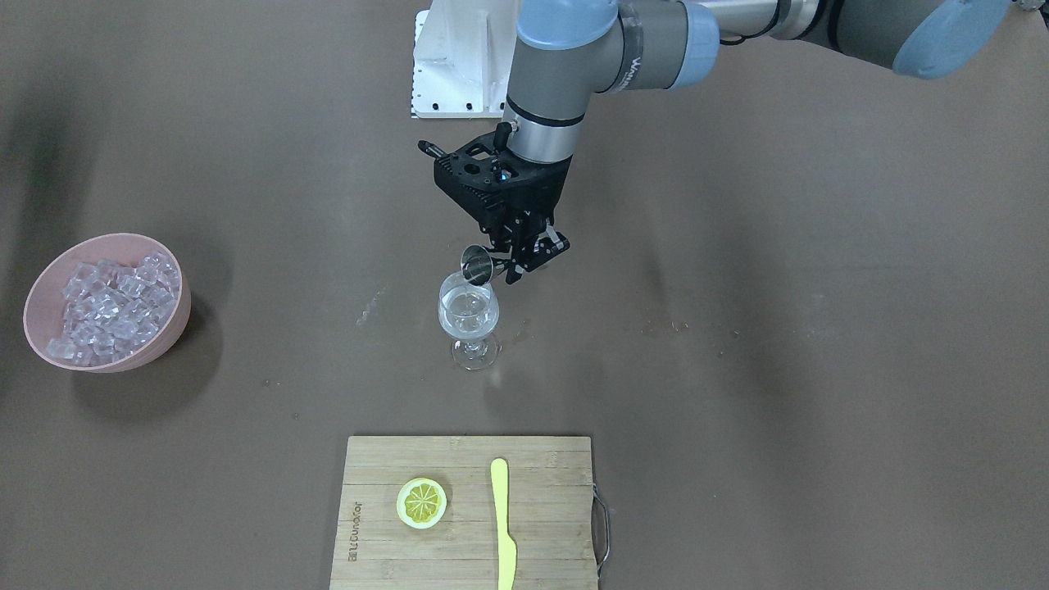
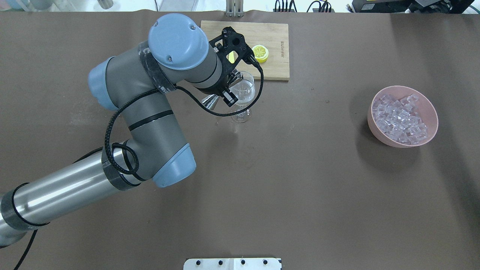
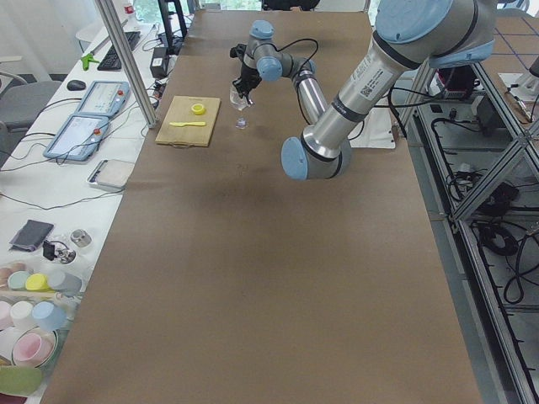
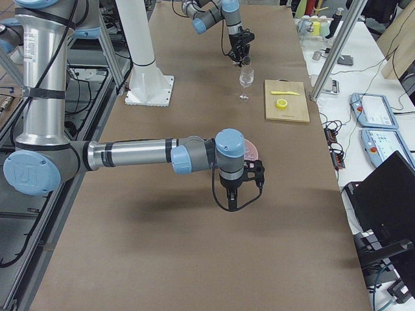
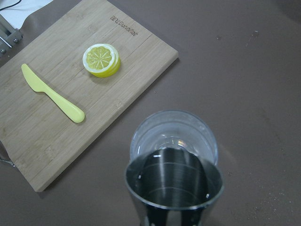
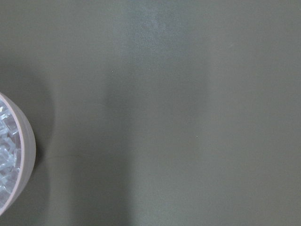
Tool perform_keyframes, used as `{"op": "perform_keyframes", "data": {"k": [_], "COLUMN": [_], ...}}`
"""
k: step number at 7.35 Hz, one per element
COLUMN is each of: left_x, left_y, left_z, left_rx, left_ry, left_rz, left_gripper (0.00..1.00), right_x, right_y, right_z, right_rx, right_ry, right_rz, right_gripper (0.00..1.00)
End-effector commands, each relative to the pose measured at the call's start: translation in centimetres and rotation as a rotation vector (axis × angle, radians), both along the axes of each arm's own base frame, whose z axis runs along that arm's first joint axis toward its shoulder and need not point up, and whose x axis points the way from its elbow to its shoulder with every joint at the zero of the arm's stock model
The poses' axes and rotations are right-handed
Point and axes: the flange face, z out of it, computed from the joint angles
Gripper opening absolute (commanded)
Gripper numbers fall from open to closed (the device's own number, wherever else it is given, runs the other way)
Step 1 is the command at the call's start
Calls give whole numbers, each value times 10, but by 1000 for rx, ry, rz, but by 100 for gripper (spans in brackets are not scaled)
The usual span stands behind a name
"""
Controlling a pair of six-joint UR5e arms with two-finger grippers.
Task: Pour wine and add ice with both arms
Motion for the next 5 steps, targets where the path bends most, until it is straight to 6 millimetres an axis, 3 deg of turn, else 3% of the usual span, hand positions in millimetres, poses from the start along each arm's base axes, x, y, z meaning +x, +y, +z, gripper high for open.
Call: {"op": "perform_keyframes", "data": {"k": [1,5], "left_x": [-4,-6], "left_y": [-5,-6], "left_z": [2,-9], "left_rx": [17,65], "left_ry": [-33,-111], "left_rz": [12,62], "left_gripper": [0,0], "right_x": [0,0], "right_y": [0,1], "right_z": [0,1], "right_rx": [0,-1], "right_ry": [0,0], "right_rz": [0,0], "right_gripper": [100,100]}}
